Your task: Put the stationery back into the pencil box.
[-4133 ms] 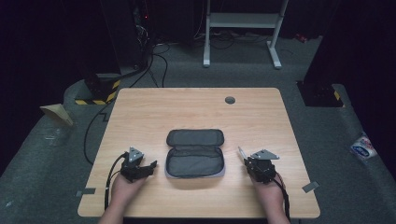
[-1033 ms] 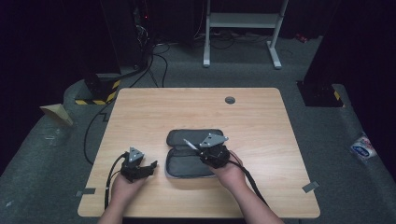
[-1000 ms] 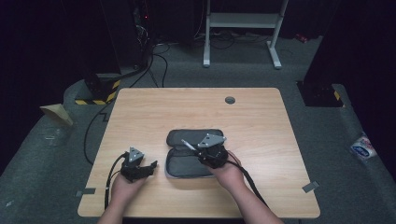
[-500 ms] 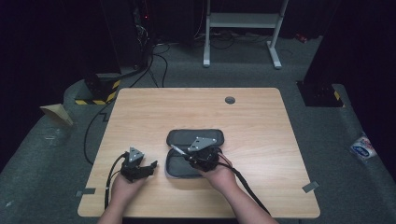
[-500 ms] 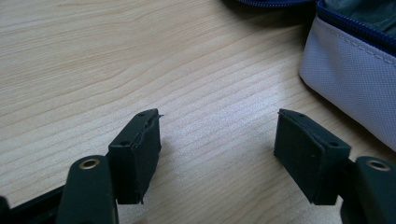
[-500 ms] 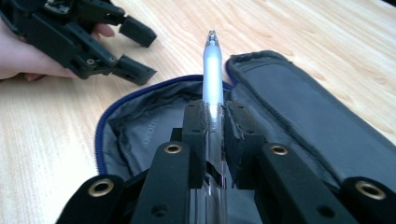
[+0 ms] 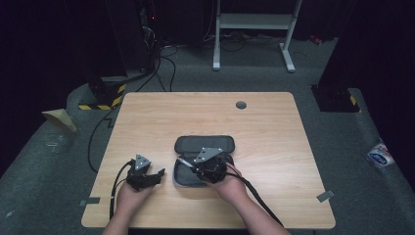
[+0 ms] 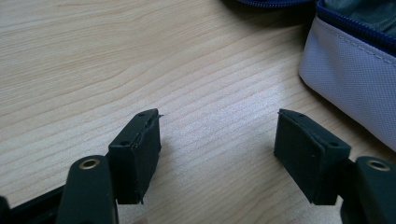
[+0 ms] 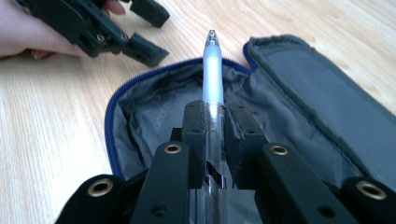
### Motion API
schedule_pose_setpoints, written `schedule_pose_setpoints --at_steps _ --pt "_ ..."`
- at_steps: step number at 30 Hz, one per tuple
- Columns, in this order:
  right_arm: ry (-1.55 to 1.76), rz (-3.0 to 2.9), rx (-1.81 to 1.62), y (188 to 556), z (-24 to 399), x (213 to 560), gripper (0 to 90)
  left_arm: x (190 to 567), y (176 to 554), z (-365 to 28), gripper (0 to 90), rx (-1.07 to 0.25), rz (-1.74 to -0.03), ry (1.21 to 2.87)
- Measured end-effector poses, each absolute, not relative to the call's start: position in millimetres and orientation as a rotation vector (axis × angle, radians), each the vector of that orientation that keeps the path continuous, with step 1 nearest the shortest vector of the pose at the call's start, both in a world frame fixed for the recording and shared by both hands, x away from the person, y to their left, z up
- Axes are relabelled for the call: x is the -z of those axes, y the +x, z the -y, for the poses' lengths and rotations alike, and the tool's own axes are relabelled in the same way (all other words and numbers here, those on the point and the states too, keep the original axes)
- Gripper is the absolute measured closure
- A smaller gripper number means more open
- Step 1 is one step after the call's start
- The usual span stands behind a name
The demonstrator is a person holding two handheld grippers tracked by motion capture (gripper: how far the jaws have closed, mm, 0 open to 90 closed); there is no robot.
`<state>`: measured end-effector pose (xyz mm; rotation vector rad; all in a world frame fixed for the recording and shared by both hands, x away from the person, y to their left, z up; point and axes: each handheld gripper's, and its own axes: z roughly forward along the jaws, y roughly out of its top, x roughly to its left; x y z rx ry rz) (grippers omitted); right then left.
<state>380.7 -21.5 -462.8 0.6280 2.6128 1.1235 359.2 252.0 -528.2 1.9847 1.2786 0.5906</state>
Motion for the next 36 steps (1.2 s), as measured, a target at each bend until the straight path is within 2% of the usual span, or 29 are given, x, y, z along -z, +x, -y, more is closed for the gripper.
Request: schedule_pose_setpoints --at_steps 15,18,32,33,36 --pt "0.649 -2.635 -1.090 381.5 33.0 472.1 77.5 528.2 359.3 -251.9 31.7 -0.590 -1.278 1.984" --pt "0.668 -2.621 -1.129 380.6 32.7 471.8 70.5 528.2 359.3 -252.0 31.7 -0.590 -1.278 1.985" --pt "0.705 -2.590 -1.158 379.9 35.3 467.5 65.2 528.2 359.2 -251.8 31.7 -0.589 -1.280 1.983" --pt "0.715 -2.574 -1.155 379.7 35.4 467.5 61.1 528.2 359.2 -251.8 31.7 -0.589 -1.280 1.984" --pt "0.742 -2.559 -1.147 380.0 36.1 467.5 56.6 528.1 359.2 -252.1 31.7 -0.590 -1.277 1.988"
